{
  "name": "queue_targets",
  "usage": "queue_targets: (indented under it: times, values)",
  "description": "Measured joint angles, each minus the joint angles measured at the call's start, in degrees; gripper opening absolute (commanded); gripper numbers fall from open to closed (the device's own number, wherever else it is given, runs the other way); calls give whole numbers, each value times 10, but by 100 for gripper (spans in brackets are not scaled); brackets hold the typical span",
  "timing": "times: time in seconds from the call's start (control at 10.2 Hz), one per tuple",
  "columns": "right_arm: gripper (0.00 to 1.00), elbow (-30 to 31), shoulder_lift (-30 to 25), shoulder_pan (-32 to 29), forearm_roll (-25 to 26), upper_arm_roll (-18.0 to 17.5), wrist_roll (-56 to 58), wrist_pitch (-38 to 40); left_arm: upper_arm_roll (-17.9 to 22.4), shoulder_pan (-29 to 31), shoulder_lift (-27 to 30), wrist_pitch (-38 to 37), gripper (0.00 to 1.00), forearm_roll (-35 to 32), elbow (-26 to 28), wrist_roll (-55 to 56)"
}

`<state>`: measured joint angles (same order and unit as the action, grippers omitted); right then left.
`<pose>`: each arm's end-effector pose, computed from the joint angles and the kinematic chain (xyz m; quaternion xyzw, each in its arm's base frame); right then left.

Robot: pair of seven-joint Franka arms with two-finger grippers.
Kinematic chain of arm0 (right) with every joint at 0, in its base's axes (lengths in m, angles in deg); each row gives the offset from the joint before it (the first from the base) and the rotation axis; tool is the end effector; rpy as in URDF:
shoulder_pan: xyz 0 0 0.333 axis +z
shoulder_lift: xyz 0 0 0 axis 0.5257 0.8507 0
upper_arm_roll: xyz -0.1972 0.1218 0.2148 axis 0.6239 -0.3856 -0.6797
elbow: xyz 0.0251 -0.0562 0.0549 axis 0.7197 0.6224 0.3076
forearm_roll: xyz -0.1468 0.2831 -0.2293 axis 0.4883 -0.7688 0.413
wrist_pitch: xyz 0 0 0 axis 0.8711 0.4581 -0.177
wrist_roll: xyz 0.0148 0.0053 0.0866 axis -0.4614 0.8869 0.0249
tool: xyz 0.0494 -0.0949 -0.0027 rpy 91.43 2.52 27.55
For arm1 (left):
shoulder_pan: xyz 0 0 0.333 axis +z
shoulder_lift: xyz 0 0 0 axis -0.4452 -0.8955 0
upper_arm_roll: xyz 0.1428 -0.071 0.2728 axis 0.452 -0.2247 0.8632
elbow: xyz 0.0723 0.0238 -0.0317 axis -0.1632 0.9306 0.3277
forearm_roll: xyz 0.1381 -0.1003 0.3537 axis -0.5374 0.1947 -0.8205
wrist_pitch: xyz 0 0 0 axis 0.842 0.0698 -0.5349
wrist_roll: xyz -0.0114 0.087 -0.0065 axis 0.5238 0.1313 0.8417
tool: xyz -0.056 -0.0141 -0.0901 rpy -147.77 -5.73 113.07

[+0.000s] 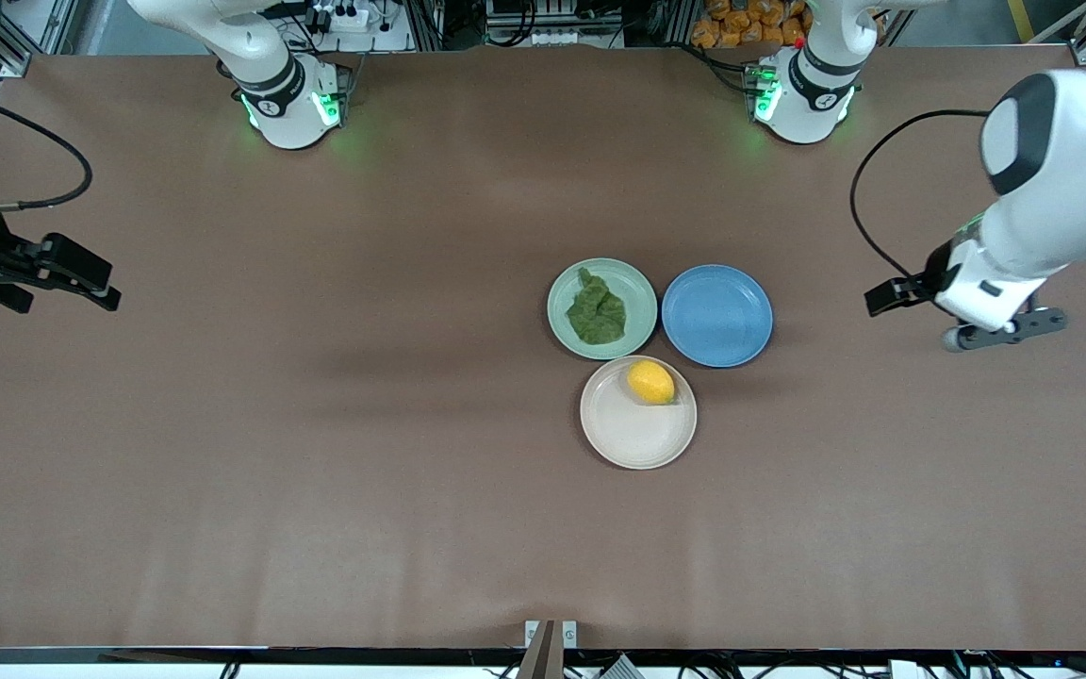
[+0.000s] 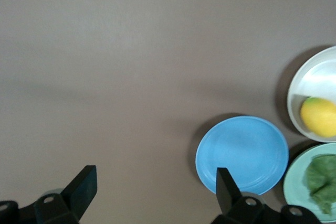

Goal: Place lemon and lettuce in plates

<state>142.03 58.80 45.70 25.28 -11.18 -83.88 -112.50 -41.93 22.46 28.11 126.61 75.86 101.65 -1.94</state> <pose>0.6069 0.0335 0.6611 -0.9990 0.0020 -0.0362 0.0262 0.5659 -0.0539 0.4848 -0.9951 -0.0978 0.0159 0.0008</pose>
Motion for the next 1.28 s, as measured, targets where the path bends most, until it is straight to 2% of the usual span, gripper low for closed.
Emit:
queue_targets:
  times: [0.2,0.69,0.88,1.28]
  values:
    - [100,0,-9,-29,0,-2,53,5,0,5,3,-33,100,0,-64,0]
    - [100,16,-38,-56,1,-2,63,9,-1,29,8,-166,100,0,-198,-56]
    - [100,46,-56,-59,12,-2,65,8,-7,29,17,-181,100,0,-212,-68]
    - [100,144,-95,-62,24,-4,66,-32,-27,27,45,-193,100,-3,-215,-89]
